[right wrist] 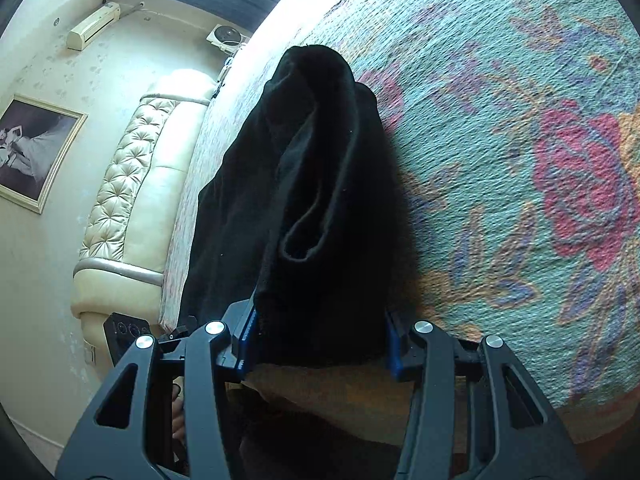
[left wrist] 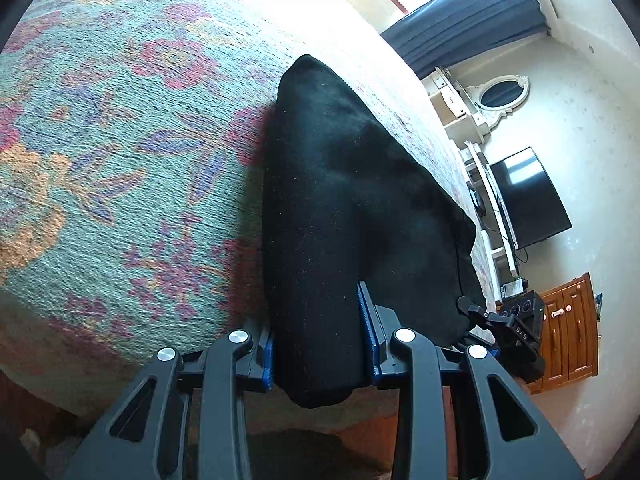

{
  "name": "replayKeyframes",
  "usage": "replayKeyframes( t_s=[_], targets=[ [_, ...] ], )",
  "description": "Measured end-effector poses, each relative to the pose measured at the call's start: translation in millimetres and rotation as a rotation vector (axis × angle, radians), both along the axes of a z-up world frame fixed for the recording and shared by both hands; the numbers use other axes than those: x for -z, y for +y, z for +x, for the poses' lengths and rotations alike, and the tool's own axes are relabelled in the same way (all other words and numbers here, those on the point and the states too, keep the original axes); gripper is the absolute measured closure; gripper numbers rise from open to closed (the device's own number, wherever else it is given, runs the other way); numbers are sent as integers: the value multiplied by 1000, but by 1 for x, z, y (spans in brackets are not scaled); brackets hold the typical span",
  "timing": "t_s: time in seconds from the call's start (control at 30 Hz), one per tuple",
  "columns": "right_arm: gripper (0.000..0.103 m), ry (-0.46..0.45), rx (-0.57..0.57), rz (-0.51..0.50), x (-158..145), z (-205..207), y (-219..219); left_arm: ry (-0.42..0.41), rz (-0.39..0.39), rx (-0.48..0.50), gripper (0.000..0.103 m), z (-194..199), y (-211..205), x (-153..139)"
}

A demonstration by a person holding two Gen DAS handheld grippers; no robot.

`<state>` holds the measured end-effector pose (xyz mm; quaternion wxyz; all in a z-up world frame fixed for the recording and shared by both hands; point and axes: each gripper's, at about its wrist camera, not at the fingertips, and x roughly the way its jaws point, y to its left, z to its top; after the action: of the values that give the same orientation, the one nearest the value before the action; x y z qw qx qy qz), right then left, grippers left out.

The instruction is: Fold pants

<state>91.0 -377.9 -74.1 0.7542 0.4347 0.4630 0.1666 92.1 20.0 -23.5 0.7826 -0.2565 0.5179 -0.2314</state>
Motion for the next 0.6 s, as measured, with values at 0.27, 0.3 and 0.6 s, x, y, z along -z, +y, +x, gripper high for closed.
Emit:
replayKeyframes(
  t_s=[0.27,0.3,0.6],
  targets=[
    [55,10,-37,-18,-6,12,26,-1,-11,-35,70,-12,24,5],
    [55,11,-41,-20,-6,13,29,-2,-11,-39,70,-13,26,5],
    [55,11,-73,-23,-7,18,50,0,-24,-80,70,-22,43,5]
  ],
)
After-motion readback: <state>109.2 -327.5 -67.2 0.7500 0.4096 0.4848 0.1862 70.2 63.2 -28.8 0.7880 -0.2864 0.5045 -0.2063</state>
